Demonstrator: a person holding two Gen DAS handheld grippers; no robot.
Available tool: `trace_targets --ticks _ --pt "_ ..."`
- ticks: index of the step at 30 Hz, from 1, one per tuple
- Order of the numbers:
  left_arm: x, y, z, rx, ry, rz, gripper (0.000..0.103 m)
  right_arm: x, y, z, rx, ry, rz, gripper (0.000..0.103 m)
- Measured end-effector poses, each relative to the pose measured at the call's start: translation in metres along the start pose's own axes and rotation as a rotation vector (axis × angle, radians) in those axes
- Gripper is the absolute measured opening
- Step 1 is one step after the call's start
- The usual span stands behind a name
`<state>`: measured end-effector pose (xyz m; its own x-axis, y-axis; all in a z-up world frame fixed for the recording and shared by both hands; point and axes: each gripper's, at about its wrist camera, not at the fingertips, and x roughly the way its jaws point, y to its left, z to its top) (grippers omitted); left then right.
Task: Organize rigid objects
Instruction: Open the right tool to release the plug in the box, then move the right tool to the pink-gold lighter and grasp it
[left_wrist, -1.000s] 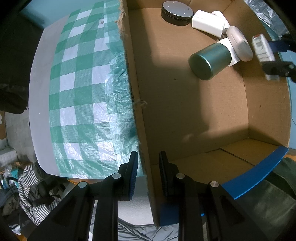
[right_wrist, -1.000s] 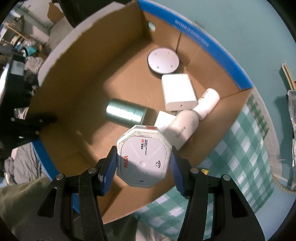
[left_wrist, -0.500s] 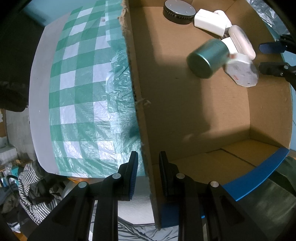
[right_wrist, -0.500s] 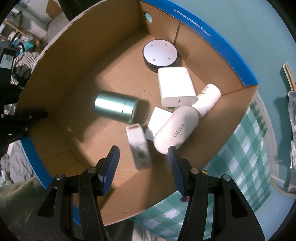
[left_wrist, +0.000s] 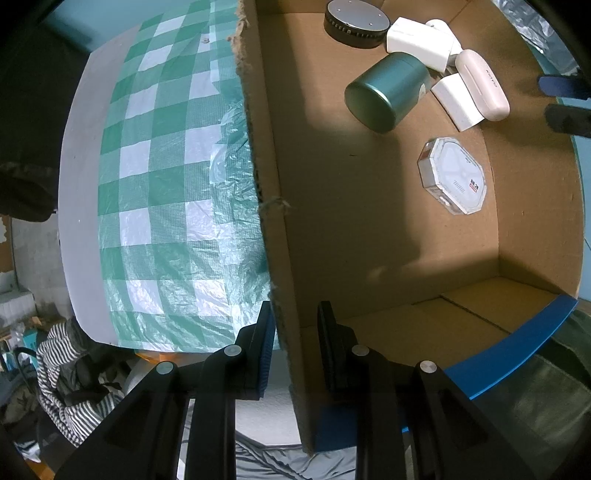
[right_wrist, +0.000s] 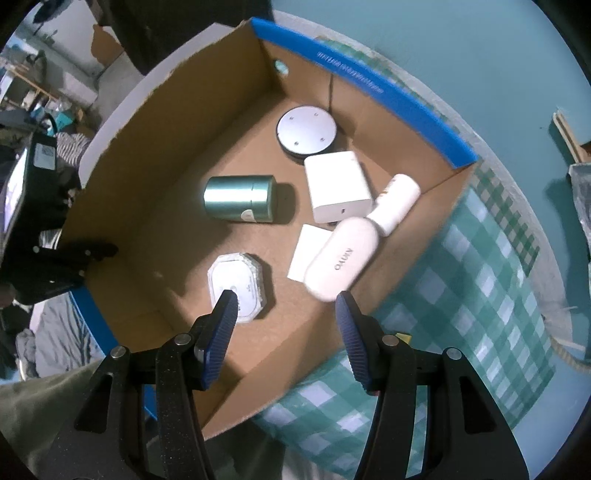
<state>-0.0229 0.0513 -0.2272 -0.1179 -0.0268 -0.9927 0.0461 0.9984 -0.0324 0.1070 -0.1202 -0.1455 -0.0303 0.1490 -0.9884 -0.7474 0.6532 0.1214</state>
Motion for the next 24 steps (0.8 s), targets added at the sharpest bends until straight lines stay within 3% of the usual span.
trace_targets --ticks 15,24 --pt "-0.002 -0.004 0.003 0.001 0.006 0.004 0.023 -0.037 -0.024 -0.021 0.072 -0.065 -0.023 0.056" --pt "-0.004 -0.006 0.003 -0.005 0.009 0.006 0.023 -0.027 -0.057 -0.046 0.152 -0.031 -0.033 0.056"
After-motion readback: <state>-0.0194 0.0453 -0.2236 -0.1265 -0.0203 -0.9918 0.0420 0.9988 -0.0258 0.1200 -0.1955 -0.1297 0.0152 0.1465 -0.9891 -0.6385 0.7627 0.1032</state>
